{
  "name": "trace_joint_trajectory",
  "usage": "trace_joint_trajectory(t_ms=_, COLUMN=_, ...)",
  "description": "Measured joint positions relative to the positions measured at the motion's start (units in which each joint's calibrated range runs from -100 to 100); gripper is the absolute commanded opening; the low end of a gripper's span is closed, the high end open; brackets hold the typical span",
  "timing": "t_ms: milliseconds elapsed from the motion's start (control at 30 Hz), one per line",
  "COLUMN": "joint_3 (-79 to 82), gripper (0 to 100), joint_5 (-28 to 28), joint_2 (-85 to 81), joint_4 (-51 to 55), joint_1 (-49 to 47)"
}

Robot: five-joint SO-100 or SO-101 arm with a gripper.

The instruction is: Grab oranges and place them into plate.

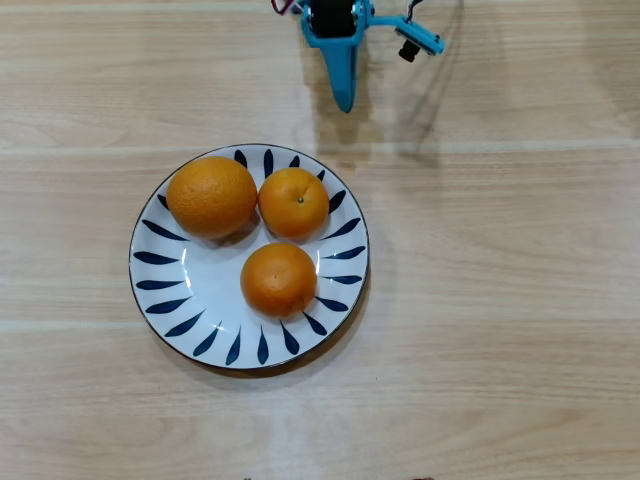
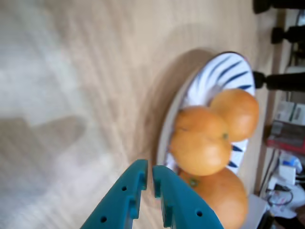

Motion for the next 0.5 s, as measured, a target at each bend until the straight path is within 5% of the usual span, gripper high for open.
trace_joint_trajectory(t_ms=200, joint_3=13.19, gripper=2, joint_5=0.63, joint_2=-14.47, joint_4=2.07, joint_1=-0.68)
trace_joint_trajectory(t_ms=500, joint_3=12.66, gripper=2, joint_5=1.51, joint_2=-22.51, joint_4=19.81, joint_1=-0.68)
